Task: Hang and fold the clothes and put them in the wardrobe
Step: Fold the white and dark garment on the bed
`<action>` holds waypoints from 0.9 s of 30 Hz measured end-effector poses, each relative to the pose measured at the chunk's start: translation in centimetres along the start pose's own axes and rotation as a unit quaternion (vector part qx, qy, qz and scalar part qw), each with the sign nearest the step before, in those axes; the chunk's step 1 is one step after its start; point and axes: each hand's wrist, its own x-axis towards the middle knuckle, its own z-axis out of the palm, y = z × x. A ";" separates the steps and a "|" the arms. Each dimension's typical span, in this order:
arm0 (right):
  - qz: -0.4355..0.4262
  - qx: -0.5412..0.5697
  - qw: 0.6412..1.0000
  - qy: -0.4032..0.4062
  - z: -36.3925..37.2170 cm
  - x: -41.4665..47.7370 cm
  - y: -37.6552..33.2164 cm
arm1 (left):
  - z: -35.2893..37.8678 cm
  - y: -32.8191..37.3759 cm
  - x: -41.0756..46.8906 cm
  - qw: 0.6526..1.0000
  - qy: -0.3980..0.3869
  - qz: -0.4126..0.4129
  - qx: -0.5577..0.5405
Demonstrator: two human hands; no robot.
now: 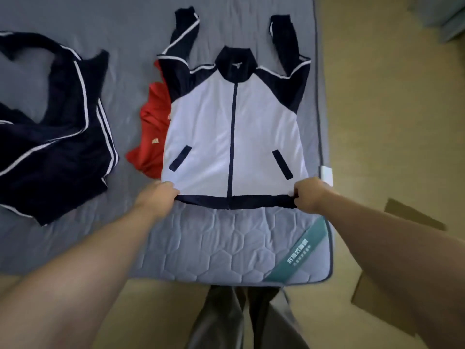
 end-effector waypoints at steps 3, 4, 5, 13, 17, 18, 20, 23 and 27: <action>-0.038 -0.067 0.997 -0.030 4.9 0.3 0.1 | 3.8 1.7 -1.3 0.990 0.054 0.030 0.126; -0.053 -0.096 0.993 -0.031 6.2 0.1 0.1 | 4.8 2.2 -1.7 0.985 0.064 0.054 0.154; -0.071 -0.135 0.988 -0.033 7.5 -0.1 0.1 | 6.0 2.8 -2.0 0.980 0.062 0.078 0.174; -0.145 -0.262 0.946 -0.123 17.3 -2.1 -0.9 | 14.7 6.5 -3.6 0.955 -0.126 0.173 0.205; -0.144 -0.241 0.945 -0.169 22.3 -2.2 -1.2 | 17.9 8.1 -4.5 0.951 -0.178 0.181 0.175; -0.140 -0.227 0.947 -0.177 23.2 -2.1 -1.3 | 18.6 8.4 -4.5 0.953 -0.185 0.177 0.164; -0.124 -0.210 0.950 -0.197 24.5 -1.8 -1.6 | 19.9 8.9 -4.3 0.955 -0.203 0.156 0.149; -0.099 -0.193 0.946 -0.240 25.3 -1.3 -2.0 | 20.8 9.7 -3.6 0.950 -0.262 0.123 0.119; -0.069 -0.090 0.958 -0.263 22.3 0.2 -2.8 | 17.5 11.0 -2.2 0.935 -0.334 0.098 0.069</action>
